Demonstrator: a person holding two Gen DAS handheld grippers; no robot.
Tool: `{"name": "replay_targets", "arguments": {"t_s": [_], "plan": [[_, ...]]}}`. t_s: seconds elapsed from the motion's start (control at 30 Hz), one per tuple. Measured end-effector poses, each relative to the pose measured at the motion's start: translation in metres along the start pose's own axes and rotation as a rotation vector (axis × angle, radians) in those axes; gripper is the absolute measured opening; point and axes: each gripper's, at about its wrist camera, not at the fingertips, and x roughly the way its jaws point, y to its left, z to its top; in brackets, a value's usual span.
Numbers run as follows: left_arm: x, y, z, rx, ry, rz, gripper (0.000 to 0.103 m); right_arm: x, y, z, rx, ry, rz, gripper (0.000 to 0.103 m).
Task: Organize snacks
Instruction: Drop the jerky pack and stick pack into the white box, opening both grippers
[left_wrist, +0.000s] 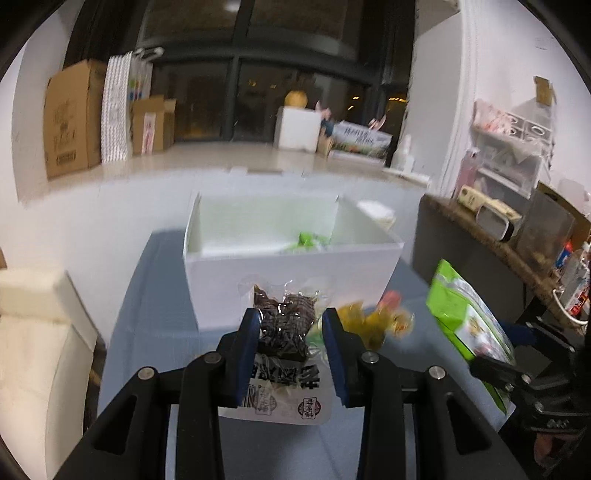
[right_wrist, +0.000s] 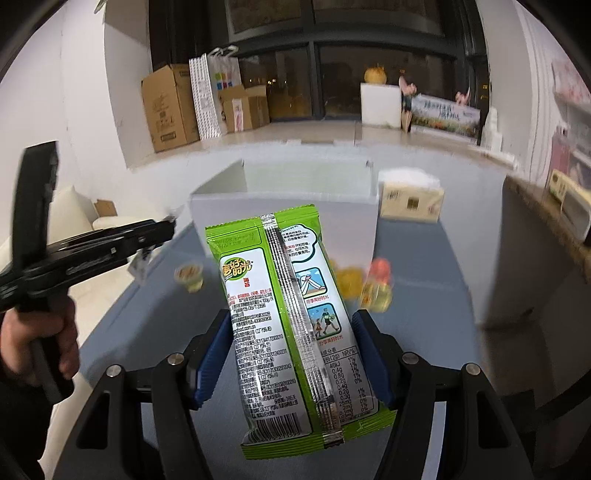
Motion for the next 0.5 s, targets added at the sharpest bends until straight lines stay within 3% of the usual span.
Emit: {"name": "replay_targets", "arguments": {"t_s": [0.3,0.5], "plan": [[0.038,0.008,0.083,0.042,-0.051,0.019,0.039,0.047,-0.027,0.105,0.023,-0.070,-0.007,0.070],[0.091,0.026,0.125,0.047,-0.029,0.045,0.039,0.109,-0.045,0.149,0.070,-0.020,-0.008,0.070]]}}
